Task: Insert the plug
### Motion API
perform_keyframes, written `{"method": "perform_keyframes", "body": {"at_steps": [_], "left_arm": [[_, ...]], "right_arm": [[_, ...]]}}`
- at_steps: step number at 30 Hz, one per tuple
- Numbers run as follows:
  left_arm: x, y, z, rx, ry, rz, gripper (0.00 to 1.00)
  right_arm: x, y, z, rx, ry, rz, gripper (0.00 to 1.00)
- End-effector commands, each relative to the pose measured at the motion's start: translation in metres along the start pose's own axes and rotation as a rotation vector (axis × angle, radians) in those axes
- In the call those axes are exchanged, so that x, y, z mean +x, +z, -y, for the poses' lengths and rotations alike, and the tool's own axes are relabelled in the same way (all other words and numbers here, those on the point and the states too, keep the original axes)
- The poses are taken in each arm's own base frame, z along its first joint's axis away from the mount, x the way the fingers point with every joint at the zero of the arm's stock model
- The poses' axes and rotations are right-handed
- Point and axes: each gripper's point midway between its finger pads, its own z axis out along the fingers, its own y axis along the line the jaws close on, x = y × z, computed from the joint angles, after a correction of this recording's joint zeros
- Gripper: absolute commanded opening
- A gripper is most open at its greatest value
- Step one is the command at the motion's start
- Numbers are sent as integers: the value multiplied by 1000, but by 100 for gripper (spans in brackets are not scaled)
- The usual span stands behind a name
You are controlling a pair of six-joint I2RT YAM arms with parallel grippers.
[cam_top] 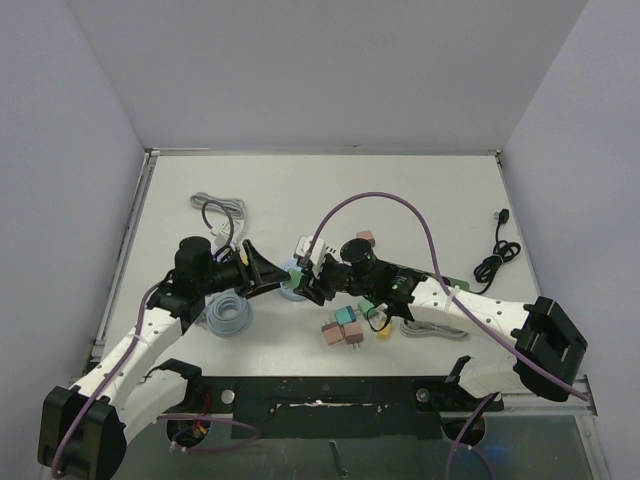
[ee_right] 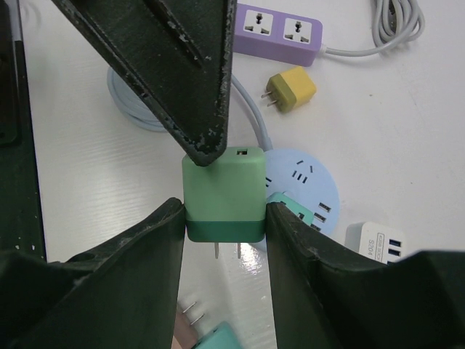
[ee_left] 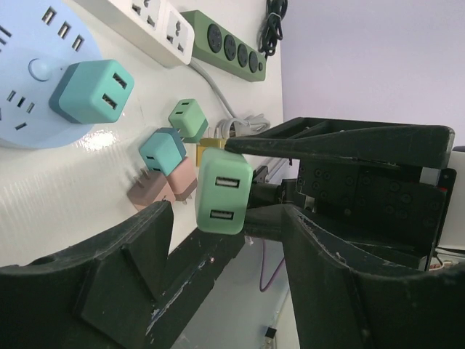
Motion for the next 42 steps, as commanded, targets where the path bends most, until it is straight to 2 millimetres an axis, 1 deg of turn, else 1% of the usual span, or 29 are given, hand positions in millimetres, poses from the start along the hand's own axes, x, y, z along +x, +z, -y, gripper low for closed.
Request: {"method": "perform_keyframes", "body": {"at_steps": [1, 4, 6, 8, 11, 14, 17, 19, 20, 22, 24, 25, 27, 30, 32, 34, 37, 39, 42], "left_arm": [[-5, -1, 24, 102, 135, 4, 58], [-1, 2, 25, 100, 143, -37, 56], [3, 5, 27, 107, 152, -66, 53], [8, 7, 33, 129, 164, -99, 51], [14, 8, 38, 141, 171, -136, 43], [14, 7, 43, 160, 180, -135, 34], [12, 6, 51, 186, 203, -126, 21], [10, 5, 52, 183, 232, -120, 17], [9, 5, 50, 167, 247, -114, 15], [3, 5, 47, 136, 296, -91, 14], [-6, 4, 49, 108, 383, -69, 14], [-12, 5, 47, 81, 417, -54, 14], [-23, 5, 46, 39, 507, -26, 14], [-43, 5, 42, -26, 648, 21, 14], [-58, 7, 35, -85, 718, 64, 14], [-68, 8, 30, -109, 830, 77, 14], [-78, 10, 23, -143, 960, 75, 14], [-88, 13, 14, -205, 1010, 48, 14], [-92, 21, 7, -241, 1045, -32, 14]], "right_arm": [[-55, -10, -8, -52, -61, 167, 27], [-58, -12, -9, -58, -74, 177, 27], [-59, -11, -10, -69, -81, 175, 27], [-58, -9, -11, -80, -86, 166, 27], [-60, -8, -12, -95, -93, 167, 27], [-61, -7, -15, -117, -98, 164, 27], [-60, -6, -18, -144, -71, 140, 26], [-61, -6, -15, -152, -28, 119, 28], [-63, -7, -13, -147, -7, 116, 32], [-65, -11, -8, -135, 32, 122, 47], [-66, -18, -2, -110, 69, 144, 63], [-67, -23, 1, -89, 93, 159, 67], [-69, -33, 8, -52, 130, 189, 72], [-70, -53, 19, 9, 199, 241, 72], [-65, -64, 25, 47, 251, 264, 72], [-59, -72, 28, 72, 282, 279, 72], [-50, -82, 25, 93, 309, 276, 72], [-42, -87, 22, 98, 332, 266, 71], [-37, -95, 19, 113, 358, 272, 70]]}}
